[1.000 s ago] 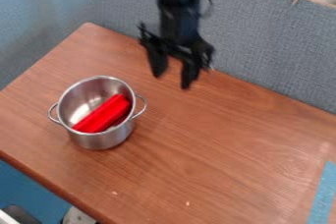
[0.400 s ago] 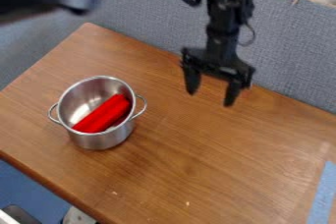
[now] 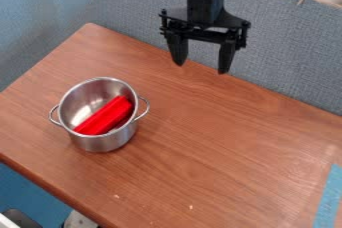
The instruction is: Put the red object in the metal pot
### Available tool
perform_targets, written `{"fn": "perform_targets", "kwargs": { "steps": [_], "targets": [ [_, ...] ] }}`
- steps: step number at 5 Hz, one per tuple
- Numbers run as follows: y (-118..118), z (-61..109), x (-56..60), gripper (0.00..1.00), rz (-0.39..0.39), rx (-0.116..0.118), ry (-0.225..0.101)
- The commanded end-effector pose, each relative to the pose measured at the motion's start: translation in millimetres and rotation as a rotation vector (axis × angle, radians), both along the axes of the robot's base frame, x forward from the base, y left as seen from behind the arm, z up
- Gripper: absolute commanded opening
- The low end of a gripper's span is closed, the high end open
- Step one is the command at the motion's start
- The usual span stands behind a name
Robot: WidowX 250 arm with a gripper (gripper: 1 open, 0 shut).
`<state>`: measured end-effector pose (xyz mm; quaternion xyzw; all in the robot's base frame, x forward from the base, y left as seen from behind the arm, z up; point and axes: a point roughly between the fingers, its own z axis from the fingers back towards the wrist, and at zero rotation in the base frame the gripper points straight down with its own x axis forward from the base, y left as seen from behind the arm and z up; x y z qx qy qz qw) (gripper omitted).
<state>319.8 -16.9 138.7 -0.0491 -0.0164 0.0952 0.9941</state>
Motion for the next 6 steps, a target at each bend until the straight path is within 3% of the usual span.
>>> {"fn": "perform_targets", "kwargs": {
  "steps": [1, 2, 4, 6],
  "targets": [
    [34.4, 6.7, -18.4, 1.00, 0.046, 0.045, 0.000],
    [62.0, -6.9, -32.4, 1.00, 0.037, 0.070, 0.020],
    [64.4, 8.4, -58.6, 1.00, 0.028, 0.081, 0.038],
    [30.8, 12.4, -58.3, 1.00, -0.041, 0.080, 0.050]
  ]
}}
